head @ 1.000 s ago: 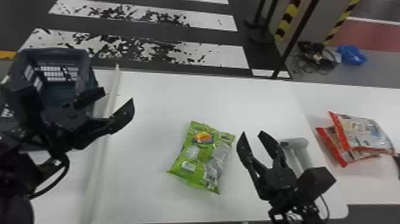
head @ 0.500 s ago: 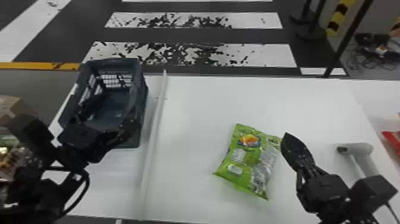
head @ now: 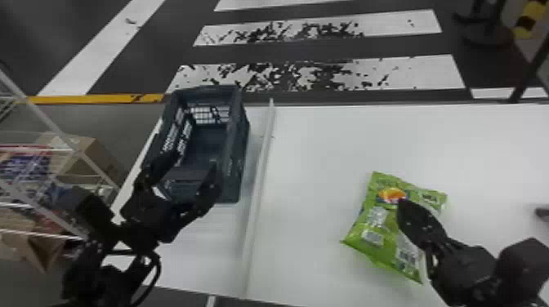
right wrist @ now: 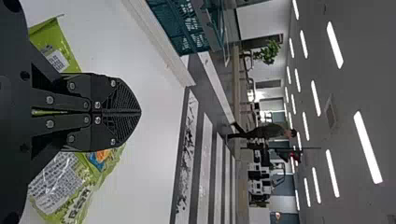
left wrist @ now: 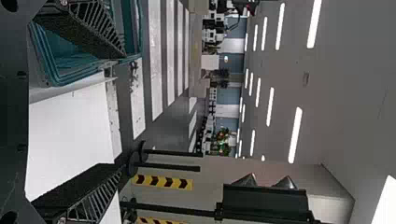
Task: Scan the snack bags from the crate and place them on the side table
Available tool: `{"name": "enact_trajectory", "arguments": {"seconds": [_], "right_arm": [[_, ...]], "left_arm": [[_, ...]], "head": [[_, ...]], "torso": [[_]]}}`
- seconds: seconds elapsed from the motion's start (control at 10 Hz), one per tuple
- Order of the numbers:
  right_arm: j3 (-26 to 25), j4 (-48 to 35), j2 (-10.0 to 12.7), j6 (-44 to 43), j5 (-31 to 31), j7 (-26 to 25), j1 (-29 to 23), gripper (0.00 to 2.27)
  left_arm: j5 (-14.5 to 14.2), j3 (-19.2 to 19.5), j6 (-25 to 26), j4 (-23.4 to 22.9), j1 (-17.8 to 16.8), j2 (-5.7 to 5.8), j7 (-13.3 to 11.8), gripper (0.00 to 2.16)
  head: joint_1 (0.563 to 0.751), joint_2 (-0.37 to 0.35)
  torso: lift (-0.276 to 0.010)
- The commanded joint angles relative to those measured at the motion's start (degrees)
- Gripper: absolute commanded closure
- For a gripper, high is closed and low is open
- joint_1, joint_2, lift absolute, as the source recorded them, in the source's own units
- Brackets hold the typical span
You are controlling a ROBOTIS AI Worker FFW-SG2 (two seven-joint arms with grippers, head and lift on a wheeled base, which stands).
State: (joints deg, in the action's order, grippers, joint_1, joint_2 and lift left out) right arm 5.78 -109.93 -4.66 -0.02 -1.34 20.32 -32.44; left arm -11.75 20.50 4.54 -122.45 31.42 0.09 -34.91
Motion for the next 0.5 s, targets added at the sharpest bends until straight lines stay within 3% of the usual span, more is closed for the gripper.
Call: {"name": "enact_trajectory", "arguments": {"seconds": [0.0,0.4], "right_arm": [[2.5,3.1,0.0,2.6,2.4,0.3,2.5,2.24],[4.9,12.3,0.1,4.9,5.4,0.3,7.7,2.24]], "left_arm": [[-0.4,0.2,0.0,0.2,0.4,-0.24,-0.6,0.04],[-1.3,0.6,0.0,1.5,0.5,-0.24,-1.7,0.07]], "head": [[0.695,0.239],[0.695,0.297]], "torso": [[-0.094],[-0.094]]}}
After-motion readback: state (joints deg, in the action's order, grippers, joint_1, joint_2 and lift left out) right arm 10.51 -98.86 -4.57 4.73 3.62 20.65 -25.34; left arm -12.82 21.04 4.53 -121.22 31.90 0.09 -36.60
